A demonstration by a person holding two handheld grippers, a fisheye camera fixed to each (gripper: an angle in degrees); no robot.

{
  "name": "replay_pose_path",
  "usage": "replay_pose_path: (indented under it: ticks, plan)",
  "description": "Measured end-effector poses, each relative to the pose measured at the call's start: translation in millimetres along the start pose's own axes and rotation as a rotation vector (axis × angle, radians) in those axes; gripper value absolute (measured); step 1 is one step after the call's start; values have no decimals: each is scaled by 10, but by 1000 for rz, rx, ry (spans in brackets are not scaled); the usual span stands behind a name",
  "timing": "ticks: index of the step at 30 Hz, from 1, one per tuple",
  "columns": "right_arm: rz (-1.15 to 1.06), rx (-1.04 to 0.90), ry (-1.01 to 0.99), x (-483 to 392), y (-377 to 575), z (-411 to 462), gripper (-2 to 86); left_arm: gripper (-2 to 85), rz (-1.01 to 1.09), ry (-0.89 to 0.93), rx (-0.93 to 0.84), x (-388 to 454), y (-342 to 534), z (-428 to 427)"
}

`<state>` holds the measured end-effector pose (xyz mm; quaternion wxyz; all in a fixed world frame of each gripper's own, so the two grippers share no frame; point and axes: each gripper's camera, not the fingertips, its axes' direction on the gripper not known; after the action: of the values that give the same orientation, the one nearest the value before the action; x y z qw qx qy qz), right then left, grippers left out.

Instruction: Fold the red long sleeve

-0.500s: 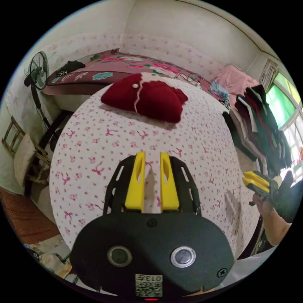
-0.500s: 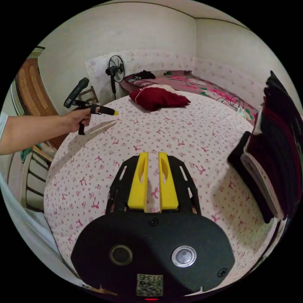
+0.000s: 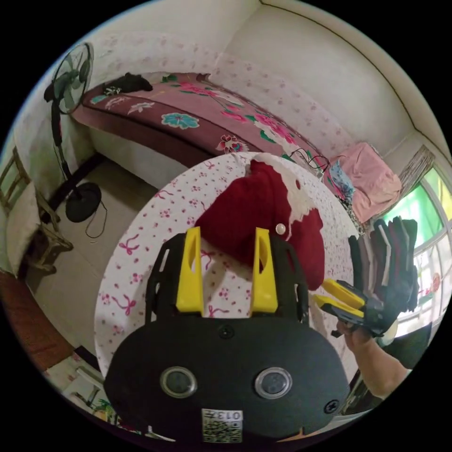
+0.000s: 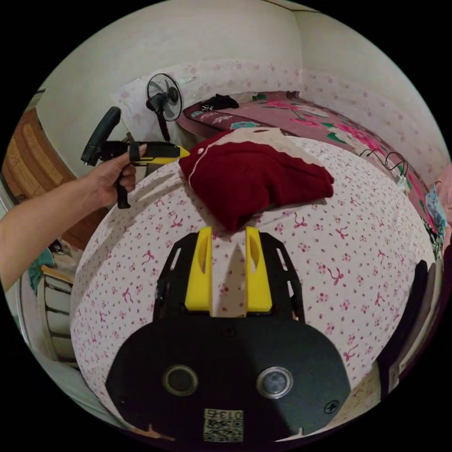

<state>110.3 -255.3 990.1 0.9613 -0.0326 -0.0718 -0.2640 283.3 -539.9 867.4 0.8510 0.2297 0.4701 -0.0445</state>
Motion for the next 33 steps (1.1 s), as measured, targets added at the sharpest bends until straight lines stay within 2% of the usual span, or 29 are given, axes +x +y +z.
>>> replay_pose_path:
  ticks: [2, 4, 6, 8, 13, 17, 19, 22, 24, 26, 28, 29, 30, 32, 33]
  plan:
    - [7, -19, -21, 28, -60, 50, 45, 31, 4, 35, -14, -6, 15, 13]
    - [19, -35, -36, 51, -97, 1, 32, 20, 44, 5, -34, 63, 31, -39]
    - [-12, 20, -43, 20, -92, -198, 27, 12, 218, -65, -30, 328, 65, -209]
    - [-18, 125, -40, -8, -84, -544, 24, 9, 328, -44, 34, 529, 144, -457]
    - [-54, 473, -81, -131, 213, -1984, 21, 7, 448, 208, 261, 970, 500, -1445]
    - [-168, 688, -73, -451, 917, -3018, 22, 8, 712, 378, 386, 1512, 1281, -2361]
    - [-263, 807, -132, -676, 1594, -3564, 22, 8, 789, 456, 410, 1655, 1680, -2698]
    - [-309, 864, -133, -956, 2466, -3973, 21, 9, 858, 555, 366, 1821, 2345, -2987]
    - [-252, 823, -149, -1043, 2927, -4013, 21, 9, 836, 583, 262, 1917, 2870, -2838]
    - [-125, 695, -84, -1114, 3322, -3864, 19, 8, 770, 500, 119, 1945, 3234, -2502]
    - [208, 336, 8, -1085, 3780, -3363, 16, 7, 648, 408, -65, 1888, 3593, -2068]
    - [292, 242, 8, -1070, 3912, -3221, 16, 8, 603, 389, -155, 1834, 3843, -1859]
    - [379, 111, -5, -1101, 4212, -2995, 15, 10, 579, 380, -173, 1800, 4097, -1793]
    - [445, 89, -85, -1228, 4672, -2890, 12, 21, 626, 340, -174, 1850, 4432, -1828]
    - [490, 121, -131, -1309, 4943, -2897, 10, 44, 680, 255, -190, 1923, 4606, -1860]
